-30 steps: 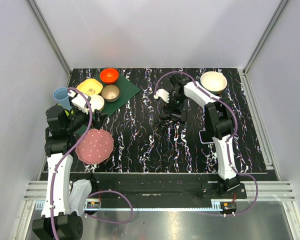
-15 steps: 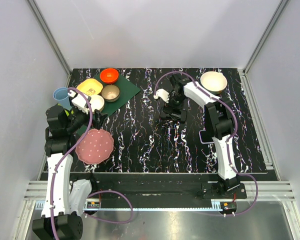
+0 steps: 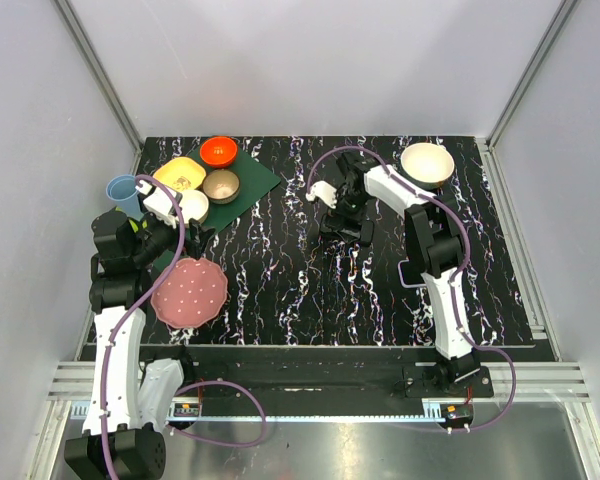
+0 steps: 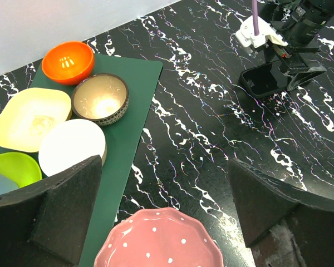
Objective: Take the phone out of the phone case
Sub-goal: Pick up the phone at the center of the board.
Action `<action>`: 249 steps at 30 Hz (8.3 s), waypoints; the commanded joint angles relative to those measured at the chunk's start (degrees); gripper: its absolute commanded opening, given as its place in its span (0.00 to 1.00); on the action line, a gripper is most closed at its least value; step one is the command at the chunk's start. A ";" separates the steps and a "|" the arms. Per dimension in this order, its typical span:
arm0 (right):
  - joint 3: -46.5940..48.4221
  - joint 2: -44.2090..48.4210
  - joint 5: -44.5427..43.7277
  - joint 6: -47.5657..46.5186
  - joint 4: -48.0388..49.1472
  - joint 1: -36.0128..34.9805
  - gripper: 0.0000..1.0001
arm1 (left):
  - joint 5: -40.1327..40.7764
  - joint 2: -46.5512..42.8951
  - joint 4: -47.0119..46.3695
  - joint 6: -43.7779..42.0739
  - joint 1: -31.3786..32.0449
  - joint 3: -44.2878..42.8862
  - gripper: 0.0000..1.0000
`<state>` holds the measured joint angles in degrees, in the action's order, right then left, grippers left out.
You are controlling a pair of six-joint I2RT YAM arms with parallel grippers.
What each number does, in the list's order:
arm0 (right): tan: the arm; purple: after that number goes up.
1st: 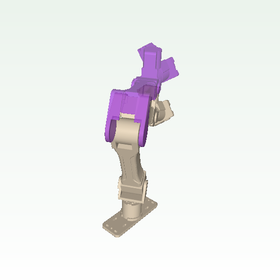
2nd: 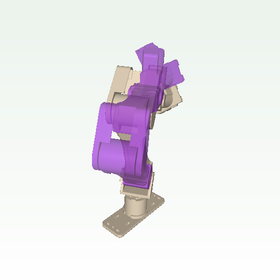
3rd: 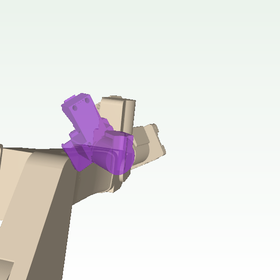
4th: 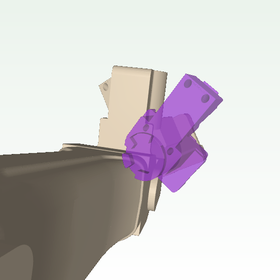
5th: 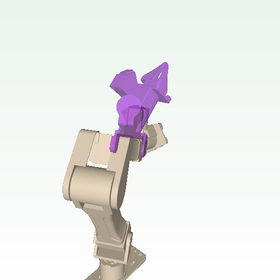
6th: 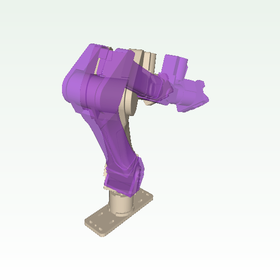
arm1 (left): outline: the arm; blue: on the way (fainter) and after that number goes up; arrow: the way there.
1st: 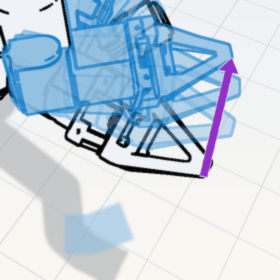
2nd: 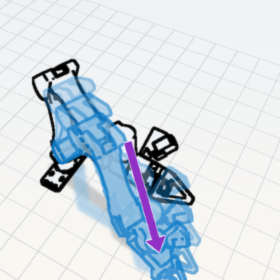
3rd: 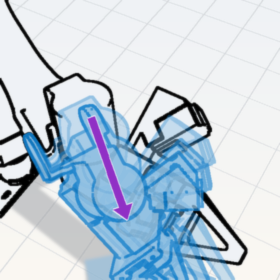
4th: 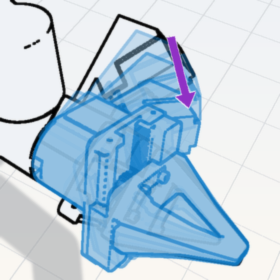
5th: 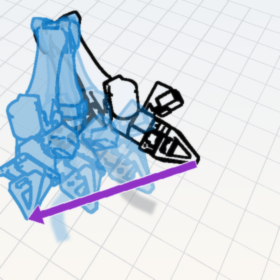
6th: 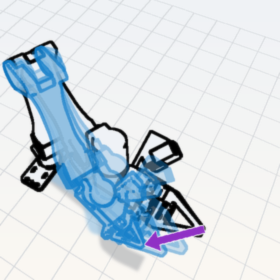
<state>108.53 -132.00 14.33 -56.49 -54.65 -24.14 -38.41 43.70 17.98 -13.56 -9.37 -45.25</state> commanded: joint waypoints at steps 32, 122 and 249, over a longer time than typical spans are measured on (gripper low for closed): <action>-1.38 -0.11 -7.38 6.12 0.41 -4.42 0.13 | -1.75 -0.29 -1.28 -0.32 -0.30 -0.10 0.99; -36.72 46.14 -22.94 17.82 44.46 -28.77 0.00 | -15.02 46.47 1.62 16.64 29.93 -26.73 0.66; -42.87 71.01 26.54 39.96 36.36 -0.91 1.00 | -28.91 18.61 -21.93 24.37 22.81 -14.60 0.00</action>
<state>64.12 -61.93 35.40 -20.10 -21.08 -25.41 -64.77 64.90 4.56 9.54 13.37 -59.22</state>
